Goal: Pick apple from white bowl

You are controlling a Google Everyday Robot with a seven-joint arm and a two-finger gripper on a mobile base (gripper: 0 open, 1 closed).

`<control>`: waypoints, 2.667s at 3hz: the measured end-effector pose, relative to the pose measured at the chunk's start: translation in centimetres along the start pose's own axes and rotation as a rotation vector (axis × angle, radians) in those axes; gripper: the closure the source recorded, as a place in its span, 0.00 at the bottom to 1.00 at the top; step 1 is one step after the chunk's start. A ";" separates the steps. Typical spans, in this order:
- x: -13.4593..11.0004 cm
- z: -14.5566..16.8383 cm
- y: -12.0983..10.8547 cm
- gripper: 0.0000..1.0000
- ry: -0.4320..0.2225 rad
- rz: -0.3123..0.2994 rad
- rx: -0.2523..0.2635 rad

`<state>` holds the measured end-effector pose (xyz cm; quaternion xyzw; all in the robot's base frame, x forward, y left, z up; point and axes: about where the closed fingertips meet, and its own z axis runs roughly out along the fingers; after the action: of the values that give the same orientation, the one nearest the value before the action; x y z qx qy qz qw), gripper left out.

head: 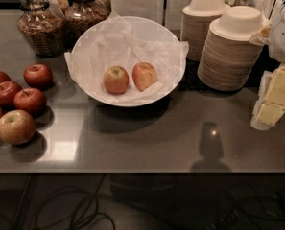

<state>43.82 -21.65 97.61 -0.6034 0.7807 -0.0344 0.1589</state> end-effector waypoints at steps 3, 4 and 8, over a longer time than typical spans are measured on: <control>-8.8 6.8 -3.1 0.00 -0.111 -0.090 -0.026; -12.4 8.8 -5.0 0.00 -0.161 -0.120 -0.034; -20.7 10.5 -9.3 0.00 -0.454 -0.127 -0.013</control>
Offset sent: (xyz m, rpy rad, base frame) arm 0.0636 0.0799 -0.0415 0.1141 -0.0200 0.1138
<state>60.13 -3.04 94.21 -0.6447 0.6854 0.0974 0.3242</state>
